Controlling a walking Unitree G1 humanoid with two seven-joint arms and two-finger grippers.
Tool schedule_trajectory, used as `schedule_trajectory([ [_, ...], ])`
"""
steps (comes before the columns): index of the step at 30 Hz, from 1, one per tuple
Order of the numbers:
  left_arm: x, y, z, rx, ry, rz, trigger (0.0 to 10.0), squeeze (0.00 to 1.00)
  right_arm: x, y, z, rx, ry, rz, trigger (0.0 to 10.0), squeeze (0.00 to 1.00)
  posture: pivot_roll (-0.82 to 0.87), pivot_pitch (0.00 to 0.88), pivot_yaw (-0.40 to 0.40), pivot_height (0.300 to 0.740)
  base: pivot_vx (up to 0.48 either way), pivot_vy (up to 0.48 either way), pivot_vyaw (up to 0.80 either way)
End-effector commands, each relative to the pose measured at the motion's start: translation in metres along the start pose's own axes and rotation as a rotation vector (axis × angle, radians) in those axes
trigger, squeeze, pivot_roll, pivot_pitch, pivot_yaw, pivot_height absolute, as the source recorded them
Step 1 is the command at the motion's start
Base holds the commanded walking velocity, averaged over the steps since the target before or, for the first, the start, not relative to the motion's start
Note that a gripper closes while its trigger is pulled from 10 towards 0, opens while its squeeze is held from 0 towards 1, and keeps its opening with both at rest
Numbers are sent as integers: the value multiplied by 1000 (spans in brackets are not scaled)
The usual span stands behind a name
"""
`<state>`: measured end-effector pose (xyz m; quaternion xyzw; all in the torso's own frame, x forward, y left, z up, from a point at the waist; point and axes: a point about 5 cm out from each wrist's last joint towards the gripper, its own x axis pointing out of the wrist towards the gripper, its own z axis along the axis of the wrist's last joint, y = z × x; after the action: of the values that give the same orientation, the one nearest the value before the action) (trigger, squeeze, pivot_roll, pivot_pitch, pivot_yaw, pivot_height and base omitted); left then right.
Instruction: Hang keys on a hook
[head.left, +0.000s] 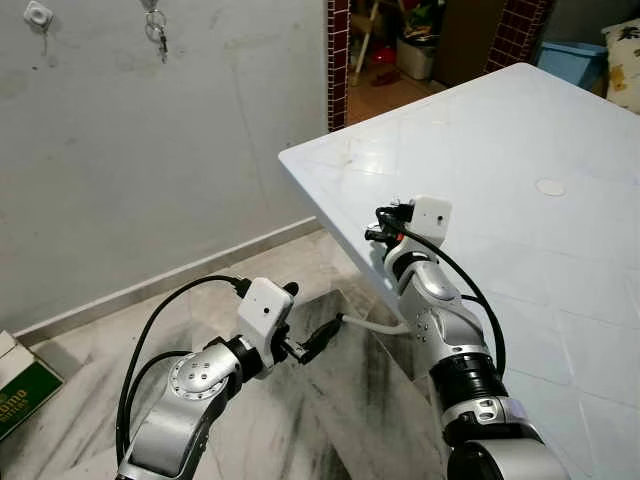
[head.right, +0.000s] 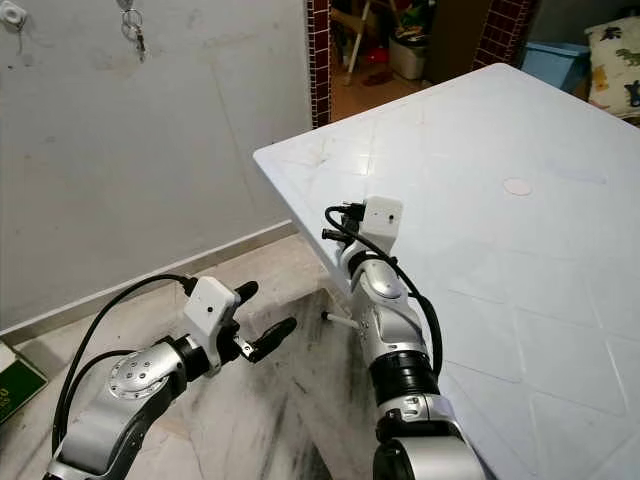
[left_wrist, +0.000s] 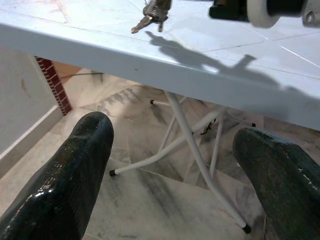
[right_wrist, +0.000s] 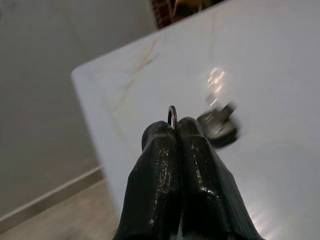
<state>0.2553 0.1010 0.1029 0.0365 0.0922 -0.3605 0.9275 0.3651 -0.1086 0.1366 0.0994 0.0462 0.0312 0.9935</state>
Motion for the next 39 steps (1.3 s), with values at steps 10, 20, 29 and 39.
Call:
schedule_trajectory([
  [10,-1,3,-2,9,4,24,10000,0,4,-13,22,-37,-119,-19,0,0,32,73,57,740,0,0,0],
  [20,-7,25,4,47,-40,287,10000,0,-1,-9,30,-34,-173,67,10000,0,31,67,59,740,0,0,0],
  [29,-33,61,8,58,-86,680,10000,0,-29,-9,37,-112,-224,146,10000,0,24,57,59,740,0,0,0],
  [39,-32,61,9,84,-85,701,10000,0,-40,-5,21,-95,-187,142,10000,0,24,49,70,740,0,0,400],
])
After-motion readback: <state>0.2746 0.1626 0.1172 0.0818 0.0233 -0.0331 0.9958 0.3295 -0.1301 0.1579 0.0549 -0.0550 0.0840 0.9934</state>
